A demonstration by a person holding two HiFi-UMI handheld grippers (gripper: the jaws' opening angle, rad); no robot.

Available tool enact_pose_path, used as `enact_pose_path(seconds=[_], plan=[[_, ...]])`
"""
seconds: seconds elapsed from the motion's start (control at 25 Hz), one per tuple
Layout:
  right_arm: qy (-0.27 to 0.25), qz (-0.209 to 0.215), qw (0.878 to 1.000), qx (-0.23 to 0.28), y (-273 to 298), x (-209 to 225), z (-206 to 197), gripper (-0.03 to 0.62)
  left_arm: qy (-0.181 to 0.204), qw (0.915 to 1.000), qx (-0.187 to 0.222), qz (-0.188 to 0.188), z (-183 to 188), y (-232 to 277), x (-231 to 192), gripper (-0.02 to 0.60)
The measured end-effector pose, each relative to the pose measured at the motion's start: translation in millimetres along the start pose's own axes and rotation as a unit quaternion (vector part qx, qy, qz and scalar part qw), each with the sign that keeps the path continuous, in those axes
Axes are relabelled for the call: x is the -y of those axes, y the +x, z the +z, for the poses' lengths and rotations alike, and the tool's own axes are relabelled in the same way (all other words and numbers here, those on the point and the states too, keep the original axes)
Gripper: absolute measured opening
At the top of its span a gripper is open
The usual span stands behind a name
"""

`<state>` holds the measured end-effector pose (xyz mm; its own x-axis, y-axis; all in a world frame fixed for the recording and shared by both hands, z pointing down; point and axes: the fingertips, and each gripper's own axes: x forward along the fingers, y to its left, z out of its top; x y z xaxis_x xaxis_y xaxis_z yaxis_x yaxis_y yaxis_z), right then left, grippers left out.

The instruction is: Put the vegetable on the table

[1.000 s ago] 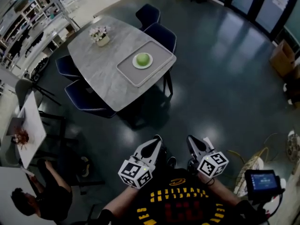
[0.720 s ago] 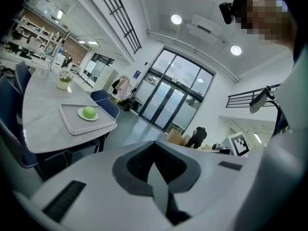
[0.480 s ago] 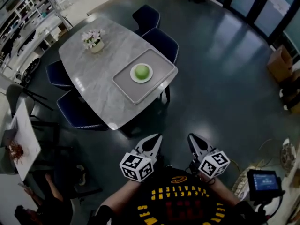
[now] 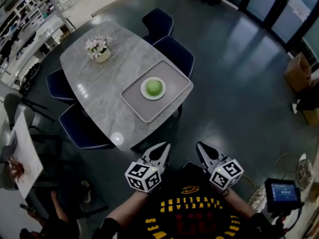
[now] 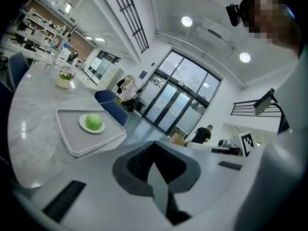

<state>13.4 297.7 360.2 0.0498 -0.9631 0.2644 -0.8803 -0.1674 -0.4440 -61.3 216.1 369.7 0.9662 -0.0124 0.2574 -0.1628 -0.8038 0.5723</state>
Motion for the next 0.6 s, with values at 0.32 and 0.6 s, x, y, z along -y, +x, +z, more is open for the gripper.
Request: enact_pose_path(seconds=[0.32,0.6], plan=[[0.035,0.013,0.999,-0.003,44,47,27,0.005,-0.002,0.9992,0.011,0.038,29,36,-27,0.000],[0.017,0.065,0.997,-0.027,96,97,69,0.005,0.006,0.9949,0.039,0.093,67,91,-44,0.000]])
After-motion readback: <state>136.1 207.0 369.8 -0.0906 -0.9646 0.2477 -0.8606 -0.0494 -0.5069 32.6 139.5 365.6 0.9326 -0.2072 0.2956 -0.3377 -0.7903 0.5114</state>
